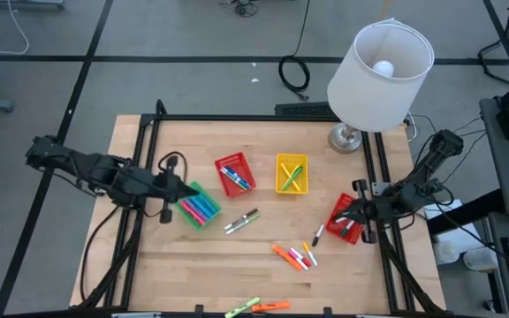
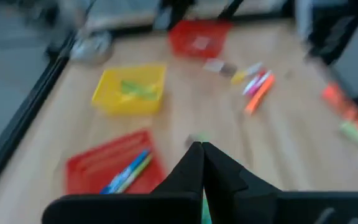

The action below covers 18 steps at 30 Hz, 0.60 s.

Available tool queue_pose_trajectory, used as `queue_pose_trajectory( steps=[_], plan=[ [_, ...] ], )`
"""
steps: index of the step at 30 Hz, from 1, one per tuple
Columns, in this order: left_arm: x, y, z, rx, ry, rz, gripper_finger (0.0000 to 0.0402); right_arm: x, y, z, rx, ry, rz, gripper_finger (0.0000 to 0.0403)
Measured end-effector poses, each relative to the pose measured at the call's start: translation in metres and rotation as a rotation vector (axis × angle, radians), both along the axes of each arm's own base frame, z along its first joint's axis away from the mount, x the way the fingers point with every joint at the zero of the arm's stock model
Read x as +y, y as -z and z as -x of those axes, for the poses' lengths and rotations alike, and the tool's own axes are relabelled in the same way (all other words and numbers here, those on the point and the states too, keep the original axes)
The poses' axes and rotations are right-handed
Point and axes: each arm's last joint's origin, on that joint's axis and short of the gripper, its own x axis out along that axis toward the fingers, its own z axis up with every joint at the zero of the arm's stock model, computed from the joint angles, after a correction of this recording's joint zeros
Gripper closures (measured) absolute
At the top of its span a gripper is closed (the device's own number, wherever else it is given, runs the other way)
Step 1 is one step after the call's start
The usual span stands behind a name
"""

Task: Pick & Place Markers
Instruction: Put the green marker pen into the left red bin

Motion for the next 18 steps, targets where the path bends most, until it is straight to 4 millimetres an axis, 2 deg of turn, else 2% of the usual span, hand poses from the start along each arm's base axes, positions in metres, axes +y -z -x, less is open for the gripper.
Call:
queue_pose_trajectory(
  steps=[5,9,13,18],
  plan=[
    [-0.006,0.043,-0.008,-0.208,0.137,0.022,0.0396,0.0,0.004,-0.008,0.031,0.065,0.006,0.0403],
    [-0.007,0.075,-0.013,-0.301,0.148,-0.014,0.0396,-0.002,0.004,-0.014,0.034,0.112,0.008,0.0403],
    [-0.007,0.087,-0.01,-0.432,0.178,-0.033,0.0398,-0.005,0.008,-0.02,0.062,0.161,0.021,0.0403],
    [-0.005,0.103,-0.007,-0.416,0.171,-0.067,0.0399,-0.009,0.011,-0.025,0.088,0.21,0.021,0.0403]
  ],
)
